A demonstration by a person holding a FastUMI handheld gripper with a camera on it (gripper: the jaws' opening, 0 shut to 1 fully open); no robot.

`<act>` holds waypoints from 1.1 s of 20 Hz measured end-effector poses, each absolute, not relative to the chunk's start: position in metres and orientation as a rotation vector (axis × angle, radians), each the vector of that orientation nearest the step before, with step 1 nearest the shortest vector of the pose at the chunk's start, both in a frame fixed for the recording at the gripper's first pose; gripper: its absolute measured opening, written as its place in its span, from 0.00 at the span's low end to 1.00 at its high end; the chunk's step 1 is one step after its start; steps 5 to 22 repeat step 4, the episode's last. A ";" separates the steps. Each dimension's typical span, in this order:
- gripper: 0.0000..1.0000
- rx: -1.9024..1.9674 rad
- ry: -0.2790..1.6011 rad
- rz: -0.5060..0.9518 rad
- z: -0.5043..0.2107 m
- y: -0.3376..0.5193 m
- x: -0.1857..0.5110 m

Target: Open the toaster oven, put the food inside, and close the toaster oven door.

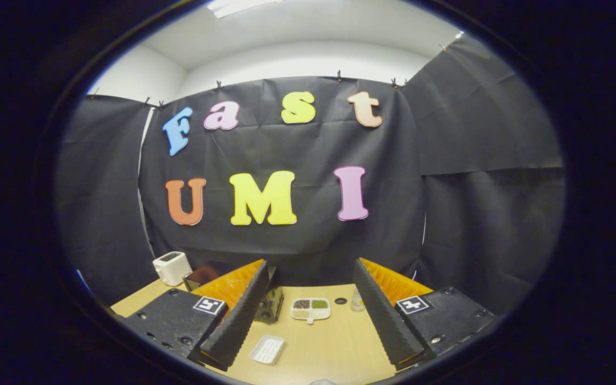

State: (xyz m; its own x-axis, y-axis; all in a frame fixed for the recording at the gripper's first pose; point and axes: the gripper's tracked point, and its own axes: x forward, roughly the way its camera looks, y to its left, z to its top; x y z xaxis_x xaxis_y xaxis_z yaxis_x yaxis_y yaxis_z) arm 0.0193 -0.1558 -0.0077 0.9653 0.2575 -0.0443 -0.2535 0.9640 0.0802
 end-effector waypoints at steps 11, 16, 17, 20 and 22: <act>1.00 0.058 0.037 0.256 -0.003 -0.153 0.019; 1.00 0.058 0.037 0.256 -0.003 -0.153 0.019; 1.00 0.058 0.037 0.256 -0.003 -0.153 0.019; 1.00 0.058 0.037 0.256 -0.003 -0.153 0.019; 1.00 0.058 0.037 0.256 -0.003 -0.153 0.019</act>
